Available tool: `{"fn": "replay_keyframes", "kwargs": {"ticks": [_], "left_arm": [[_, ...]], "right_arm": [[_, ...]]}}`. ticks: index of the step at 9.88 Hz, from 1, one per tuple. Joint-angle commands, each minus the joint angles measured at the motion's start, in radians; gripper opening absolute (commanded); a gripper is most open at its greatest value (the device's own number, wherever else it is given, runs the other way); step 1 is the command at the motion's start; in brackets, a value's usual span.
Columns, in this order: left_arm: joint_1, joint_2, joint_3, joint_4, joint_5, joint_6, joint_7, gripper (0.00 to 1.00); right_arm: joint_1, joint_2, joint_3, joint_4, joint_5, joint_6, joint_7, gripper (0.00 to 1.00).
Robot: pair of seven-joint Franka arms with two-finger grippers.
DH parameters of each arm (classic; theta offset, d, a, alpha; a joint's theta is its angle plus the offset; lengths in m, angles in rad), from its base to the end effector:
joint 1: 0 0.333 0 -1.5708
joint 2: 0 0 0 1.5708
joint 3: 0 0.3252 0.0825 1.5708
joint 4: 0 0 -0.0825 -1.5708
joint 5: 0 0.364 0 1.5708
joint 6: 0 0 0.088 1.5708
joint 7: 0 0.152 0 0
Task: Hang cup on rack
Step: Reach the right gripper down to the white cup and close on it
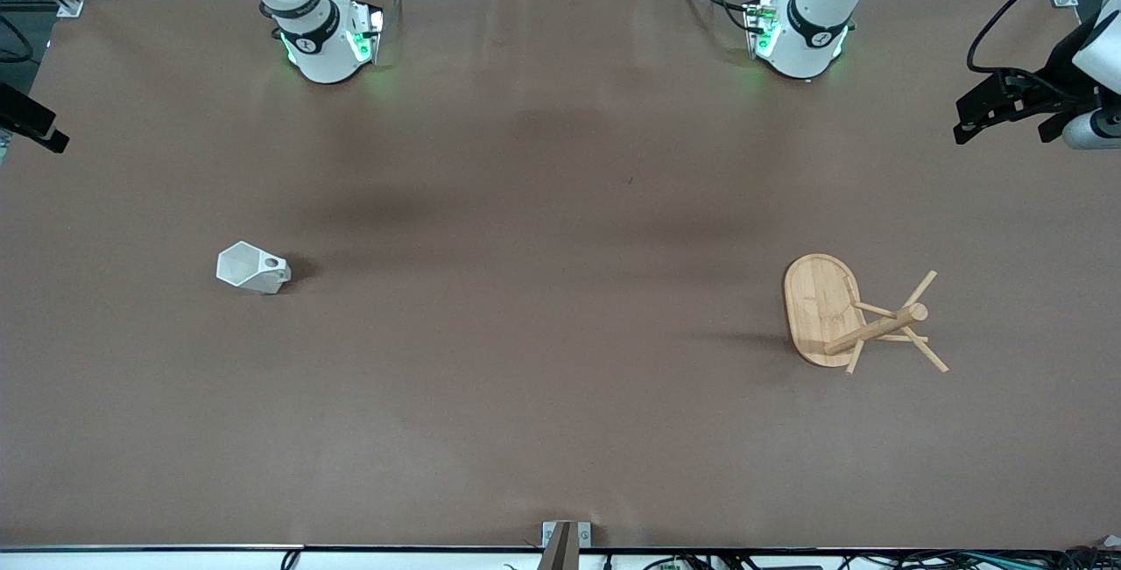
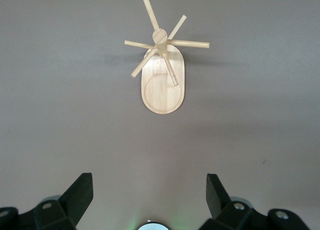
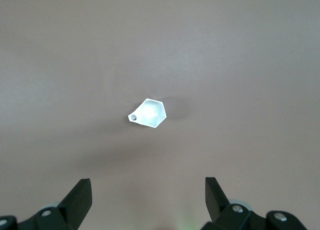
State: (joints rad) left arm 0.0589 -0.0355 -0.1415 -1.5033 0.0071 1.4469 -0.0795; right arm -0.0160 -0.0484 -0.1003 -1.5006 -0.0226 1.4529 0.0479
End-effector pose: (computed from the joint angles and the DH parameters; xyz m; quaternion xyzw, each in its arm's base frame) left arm 0.5076 -0.0423 0.6264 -0.9999 0.0011 0.0101 0.0069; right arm 0.5025 -0.0638 0.6348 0.9965 -0.0833 -0.0001 0.0088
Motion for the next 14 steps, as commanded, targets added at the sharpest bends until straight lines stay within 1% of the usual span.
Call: {"fn": "replay_keyframes", "kwargs": {"ticks": [1, 5, 6, 7, 8, 10, 12, 14], "left_arm": [[0.002, 0.022, -0.004, 0.002, 0.014, -0.019, 0.02, 1.0], [0.002, 0.034, -0.003, 0.028, 0.01, -0.019, 0.02, 1.0], [0.002, 0.034, -0.004, 0.028, 0.004, -0.02, 0.02, 1.0], [0.004, 0.035, -0.003, 0.028, 0.001, -0.02, 0.02, 1.0], [0.004, 0.037, -0.003, 0.028, 0.002, -0.02, 0.02, 1.0], [0.002, 0.037, -0.004, 0.028, 0.007, -0.019, 0.021, 1.0], [0.002, 0.037, -0.004, 0.028, 0.005, -0.02, 0.021, 1.0], [0.002, 0.037, -0.004, 0.028, 0.01, -0.019, 0.02, 1.0]], "right_arm": [[-0.004, 0.005, 0.001, 0.014, 0.0, -0.009, -0.01, 1.0], [-0.002, 0.005, 0.002, 0.005, 0.0, -0.011, -0.011, 1.0], [0.001, 0.005, 0.001, -0.018, 0.0, -0.008, -0.029, 1.0], [-0.004, 0.01, 0.001, -0.065, 0.0, 0.007, -0.08, 1.0], [-0.011, 0.031, -0.001, -0.116, -0.002, 0.058, -0.094, 1.0], [-0.05, 0.061, -0.002, -0.263, 0.0, 0.214, -0.123, 1.0], [-0.074, 0.119, -0.002, -0.407, 0.0, 0.419, -0.174, 1.0], [-0.074, 0.156, -0.001, -0.545, 0.001, 0.634, -0.174, 1.0]]}}
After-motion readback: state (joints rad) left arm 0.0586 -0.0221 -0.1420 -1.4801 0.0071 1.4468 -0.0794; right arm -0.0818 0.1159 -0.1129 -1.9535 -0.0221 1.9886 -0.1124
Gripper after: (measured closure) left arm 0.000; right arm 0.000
